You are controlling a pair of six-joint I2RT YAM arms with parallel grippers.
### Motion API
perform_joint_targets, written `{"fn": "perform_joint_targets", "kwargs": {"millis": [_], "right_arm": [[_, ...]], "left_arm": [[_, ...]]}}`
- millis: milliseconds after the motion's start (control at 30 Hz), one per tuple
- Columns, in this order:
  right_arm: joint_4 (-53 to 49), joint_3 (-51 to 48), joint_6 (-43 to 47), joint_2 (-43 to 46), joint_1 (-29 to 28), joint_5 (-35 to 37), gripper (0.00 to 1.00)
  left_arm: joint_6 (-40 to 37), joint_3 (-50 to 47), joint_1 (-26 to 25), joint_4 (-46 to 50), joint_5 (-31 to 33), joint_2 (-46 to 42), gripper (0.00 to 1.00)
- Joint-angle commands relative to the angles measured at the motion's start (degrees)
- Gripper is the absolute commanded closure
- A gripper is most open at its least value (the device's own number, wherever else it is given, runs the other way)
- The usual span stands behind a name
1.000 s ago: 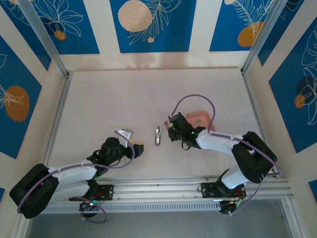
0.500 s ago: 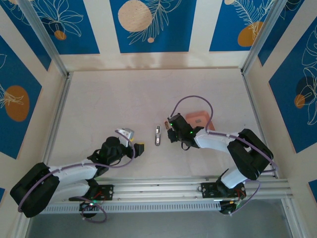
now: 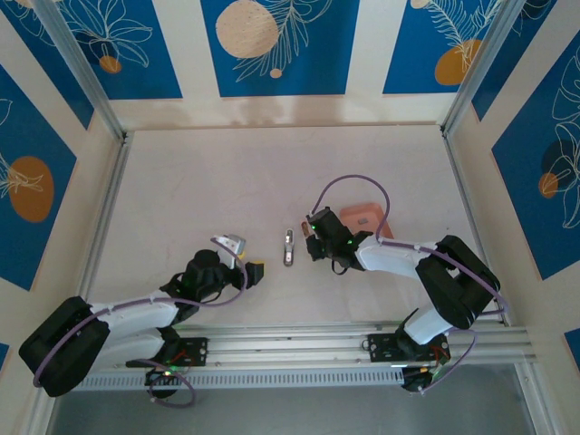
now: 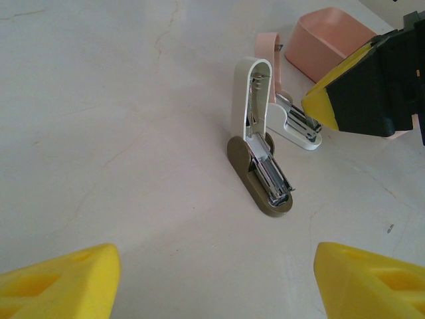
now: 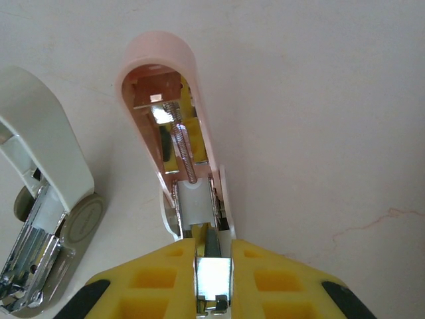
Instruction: Load the staples into the stapler
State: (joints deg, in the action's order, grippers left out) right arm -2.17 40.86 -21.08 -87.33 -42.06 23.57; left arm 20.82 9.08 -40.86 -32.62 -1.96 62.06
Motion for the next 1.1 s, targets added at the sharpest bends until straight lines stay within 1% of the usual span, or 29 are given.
{"fn": "perform_joint_targets", "kwargs": {"millis": [0, 267, 633, 1067], "right_arm": [[-1.1, 1.0, -0.3, 1.1, -0.8, -0.6, 0.82], [-1.3, 1.7, -0.4, 3.2, -0.9, 0.1, 0.82], [-1.1, 2.2, -1.4, 0.7, -0.7, -1.1, 0.82], [-1.4, 1.9, -1.6, -0.6, -0.6, -0.7, 0.83]], "left_arm": [[-0.5, 1.3, 0.5, -2.0, -1.3, 0.3, 0.24], [-0.4, 1.3, 0.5, -2.1, -1.3, 0.3, 0.24], [-0.4, 1.2, 0.5, -2.2, -1.4, 0.3, 0.24], [-0.4, 1.1, 0.5, -2.2, -1.3, 0.4, 0.24]]}}
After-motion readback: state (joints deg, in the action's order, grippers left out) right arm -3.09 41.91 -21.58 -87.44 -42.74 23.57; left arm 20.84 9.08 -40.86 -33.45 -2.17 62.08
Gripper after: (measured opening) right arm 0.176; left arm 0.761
